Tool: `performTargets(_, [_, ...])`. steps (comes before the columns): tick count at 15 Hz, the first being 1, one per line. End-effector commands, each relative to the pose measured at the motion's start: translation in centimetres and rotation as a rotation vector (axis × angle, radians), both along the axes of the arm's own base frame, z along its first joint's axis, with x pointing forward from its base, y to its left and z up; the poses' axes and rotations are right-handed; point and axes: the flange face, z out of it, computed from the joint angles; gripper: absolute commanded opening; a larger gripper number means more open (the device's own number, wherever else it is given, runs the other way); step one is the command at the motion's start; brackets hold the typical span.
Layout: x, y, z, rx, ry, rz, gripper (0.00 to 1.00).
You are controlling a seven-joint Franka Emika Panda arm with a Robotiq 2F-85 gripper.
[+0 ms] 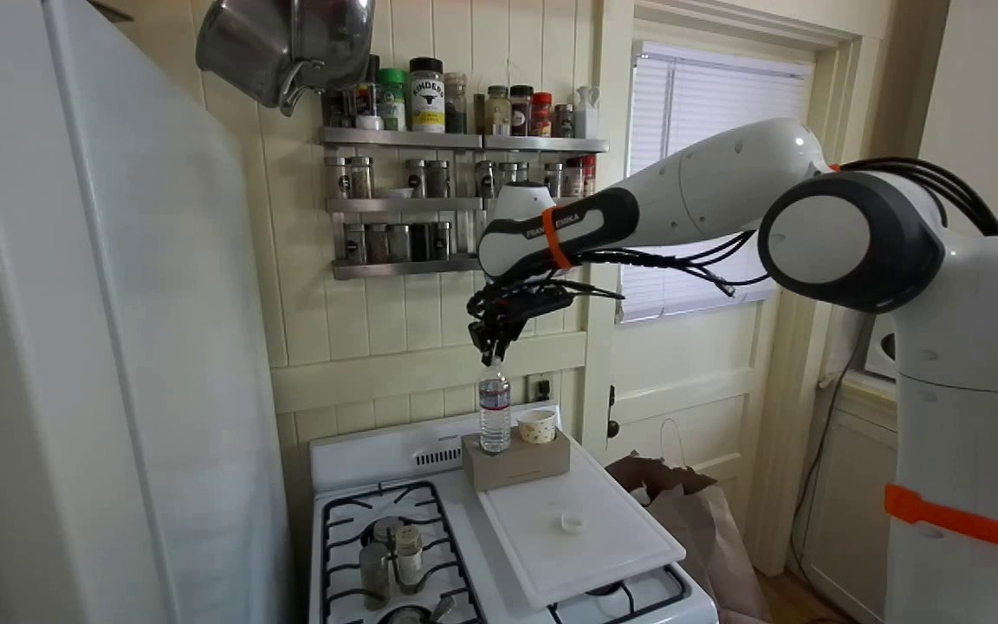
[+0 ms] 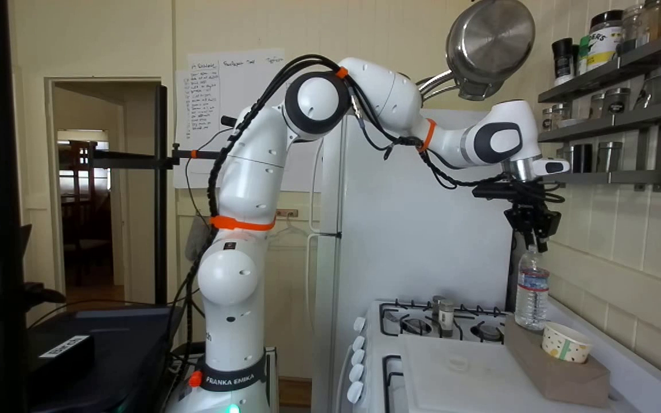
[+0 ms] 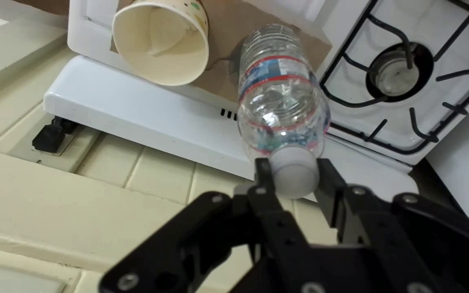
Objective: Put the clear bottle in the cupholder
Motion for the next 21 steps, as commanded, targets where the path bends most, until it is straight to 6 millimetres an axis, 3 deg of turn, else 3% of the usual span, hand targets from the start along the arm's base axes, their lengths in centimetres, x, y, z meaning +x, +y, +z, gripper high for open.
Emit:
performTargets(1, [1.0,0.2,-0.5,-0.041,0.005,-0.019,0.08])
performTargets(14, [1.7,1.6,-3.8,0.026,0.062,0.071,0.08])
performTargets(15, [1.8,1.6,-4.1,0.034,0.07,0.072,0.51])
performTargets(17, [1.7,1.6,-4.3,0.047,0.08,0.058,0.64])
performTargets(21, [0.1,0.2,-2.9,-0.019,0.103,-0.031,0.94])
